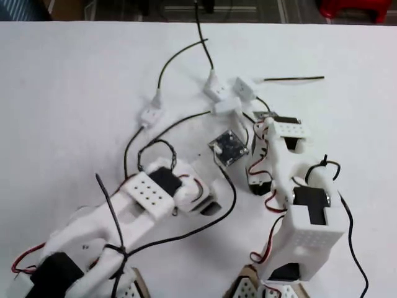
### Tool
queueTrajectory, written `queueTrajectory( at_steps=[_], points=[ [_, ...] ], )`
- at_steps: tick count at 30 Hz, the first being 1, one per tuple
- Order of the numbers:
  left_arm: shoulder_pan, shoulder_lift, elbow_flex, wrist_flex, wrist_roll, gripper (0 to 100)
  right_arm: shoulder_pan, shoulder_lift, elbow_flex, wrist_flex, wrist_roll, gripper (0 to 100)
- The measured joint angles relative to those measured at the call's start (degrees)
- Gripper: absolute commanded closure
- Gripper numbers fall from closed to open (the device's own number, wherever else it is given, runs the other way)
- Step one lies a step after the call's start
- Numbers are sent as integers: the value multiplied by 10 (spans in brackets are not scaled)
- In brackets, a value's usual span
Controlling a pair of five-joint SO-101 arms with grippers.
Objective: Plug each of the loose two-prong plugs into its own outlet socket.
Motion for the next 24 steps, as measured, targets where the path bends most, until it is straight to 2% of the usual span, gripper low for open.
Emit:
queueTrajectory(
  at_steps=[4,8,13,20,24],
  points=[
    [-24,0,-5,0,0,710,0,0,0,0,0,978],
    [-112,0,-21,-7,1,710,0,0,0,0,0,978],
    [-216,-1,-3,-89,42,709,0,0,0,0,0,978],
    [-246,-1,91,-248,49,710,0,0,0,0,0,978],
    [-246,-1,104,-282,49,710,0,3,-25,31,-1,977]
  ],
)
